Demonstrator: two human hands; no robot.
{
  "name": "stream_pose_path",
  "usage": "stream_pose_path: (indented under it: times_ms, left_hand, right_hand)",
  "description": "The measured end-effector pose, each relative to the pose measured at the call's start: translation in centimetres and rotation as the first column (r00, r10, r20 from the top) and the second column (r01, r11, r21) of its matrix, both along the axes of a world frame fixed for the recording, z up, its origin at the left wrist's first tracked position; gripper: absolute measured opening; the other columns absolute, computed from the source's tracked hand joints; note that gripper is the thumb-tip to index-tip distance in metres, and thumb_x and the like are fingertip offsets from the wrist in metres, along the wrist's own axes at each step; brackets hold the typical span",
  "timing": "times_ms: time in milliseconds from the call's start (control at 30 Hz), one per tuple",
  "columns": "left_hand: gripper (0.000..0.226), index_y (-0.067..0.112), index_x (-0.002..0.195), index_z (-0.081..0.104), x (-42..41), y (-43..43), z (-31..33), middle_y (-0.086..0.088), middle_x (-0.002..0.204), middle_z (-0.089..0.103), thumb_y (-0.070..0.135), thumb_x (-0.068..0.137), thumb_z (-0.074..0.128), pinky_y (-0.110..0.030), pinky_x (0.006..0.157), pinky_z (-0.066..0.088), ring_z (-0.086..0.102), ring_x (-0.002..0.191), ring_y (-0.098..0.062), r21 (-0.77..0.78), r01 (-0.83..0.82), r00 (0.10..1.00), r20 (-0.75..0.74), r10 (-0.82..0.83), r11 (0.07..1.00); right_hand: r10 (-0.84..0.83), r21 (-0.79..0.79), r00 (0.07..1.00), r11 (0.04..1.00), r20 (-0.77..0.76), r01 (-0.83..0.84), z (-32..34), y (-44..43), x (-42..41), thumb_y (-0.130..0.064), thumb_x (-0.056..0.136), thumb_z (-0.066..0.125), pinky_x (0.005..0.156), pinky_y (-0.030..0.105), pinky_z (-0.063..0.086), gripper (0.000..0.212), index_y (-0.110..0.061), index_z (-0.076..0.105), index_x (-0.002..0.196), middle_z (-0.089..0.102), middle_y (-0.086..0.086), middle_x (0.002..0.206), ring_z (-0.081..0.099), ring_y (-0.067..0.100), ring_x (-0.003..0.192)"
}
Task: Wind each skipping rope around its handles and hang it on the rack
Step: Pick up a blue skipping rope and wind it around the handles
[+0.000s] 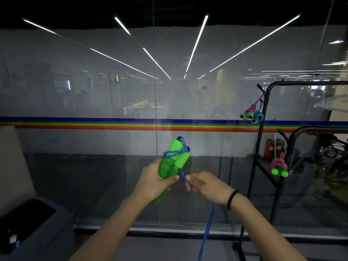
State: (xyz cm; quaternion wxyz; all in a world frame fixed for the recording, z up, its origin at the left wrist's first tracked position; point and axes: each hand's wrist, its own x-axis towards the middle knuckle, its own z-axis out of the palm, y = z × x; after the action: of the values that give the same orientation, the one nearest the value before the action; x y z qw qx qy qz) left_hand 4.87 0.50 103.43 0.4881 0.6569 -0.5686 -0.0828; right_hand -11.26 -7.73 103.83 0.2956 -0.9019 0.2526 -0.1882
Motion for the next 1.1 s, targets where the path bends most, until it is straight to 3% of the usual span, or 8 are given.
stream_pose_path:
  times_ms: [233,333,467,667,767,900,1000,1100]
  left_hand:
    - [0.033,0.027,0.100,0.061,-0.3,0.2,-0.5,-0.006,0.099,0.070,0.037,0.070,0.071,-0.032,0.076,0.048,0.064,0.097,-0.030,0.187,-0.231,0.866,0.487,0.114,0.955]
    - [0.041,0.028,0.109,0.058,-0.2,0.4,-0.3,-0.007,0.105,0.068,0.038,0.072,0.070,-0.033,0.081,0.049,0.062,0.100,-0.029,0.310,-0.222,0.806,0.591,-0.004,0.924]
    - [0.046,0.028,0.114,0.055,0.2,0.9,1.2,-0.005,0.105,0.066,0.035,0.072,0.072,-0.030,0.074,0.045,0.062,0.098,-0.027,0.400,-0.161,0.752,0.642,-0.150,0.902]
    - [0.032,0.030,0.096,0.054,0.5,1.6,3.3,0.010,0.079,0.051,0.038,0.073,0.073,-0.027,0.065,0.033,0.049,0.078,-0.013,0.500,-0.051,0.660,0.667,-0.346,0.865]
    - [0.029,0.030,0.078,0.050,0.5,2.0,3.4,0.012,0.068,0.050,0.038,0.070,0.076,-0.027,0.060,0.035,0.051,0.070,-0.011,0.462,0.067,0.729,0.582,-0.360,0.884]
    - [0.022,0.028,0.080,0.063,0.3,2.4,3.1,0.011,0.072,0.063,0.025,0.068,0.081,-0.020,0.060,0.045,0.057,0.064,-0.003,0.263,0.300,0.894,0.258,-0.366,0.917]
    - [0.022,0.013,0.088,0.069,0.4,2.6,2.7,-0.002,0.075,0.073,0.016,0.069,0.080,-0.024,0.065,0.054,0.067,0.067,-0.011,0.139,0.311,0.949,0.017,-0.316,0.940]
    - [0.023,0.008,0.091,0.068,0.5,2.3,2.2,-0.007,0.078,0.074,0.011,0.070,0.079,-0.036,0.066,0.059,0.071,0.067,-0.025,0.068,0.267,0.958,-0.129,-0.257,0.961]
  right_hand:
    - [0.050,-0.324,0.920,0.927,-0.388,-0.187,3.3,1.7,0.4,-0.028,0.092,0.050,0.066,0.029,0.046,0.023,-0.011,0.058,0.079,0.060,0.009,0.080,0.055,0.023,0.076]
    - [0.038,-0.360,0.935,0.917,-0.353,-0.173,4.8,1.2,0.5,-0.031,0.088,0.056,0.072,0.033,0.046,0.025,-0.009,0.068,0.094,0.067,0.012,0.088,0.059,0.024,0.079]
    - [0.107,-0.286,0.962,0.941,-0.249,-0.179,6.1,0.7,0.6,-0.035,0.077,0.070,0.056,0.020,0.037,0.022,-0.014,0.073,0.081,0.060,-0.003,0.063,0.049,0.003,0.055]
    - [0.185,-0.053,0.982,0.981,-0.036,-0.187,5.7,-0.7,1.1,-0.032,0.065,0.080,0.055,0.017,0.041,0.023,-0.011,0.069,0.067,0.066,0.002,0.062,0.054,0.004,0.054]
    - [0.243,0.223,0.956,0.935,0.165,-0.276,4.7,-1.7,1.6,-0.011,0.077,0.070,0.052,0.010,0.043,0.008,-0.008,0.066,0.070,0.065,-0.009,0.058,0.056,0.000,0.052]
    - [0.024,0.475,0.919,0.850,0.393,-0.225,2.3,-2.2,1.8,0.005,0.089,0.045,0.047,0.012,0.045,0.030,-0.011,0.056,0.067,0.062,-0.008,0.047,0.057,0.000,0.046]
    - [-0.021,0.459,0.932,0.874,0.362,-0.159,0.1,-1.7,2.1,-0.006,0.092,0.046,0.039,0.014,0.028,0.034,-0.016,0.045,0.060,0.039,-0.011,0.038,0.032,0.003,0.037]
    - [0.017,0.454,0.966,0.881,0.256,-0.136,-0.8,-1.0,2.3,-0.018,0.099,0.036,0.039,0.014,0.025,0.037,-0.014,0.050,0.065,0.038,-0.012,0.039,0.029,0.002,0.035]
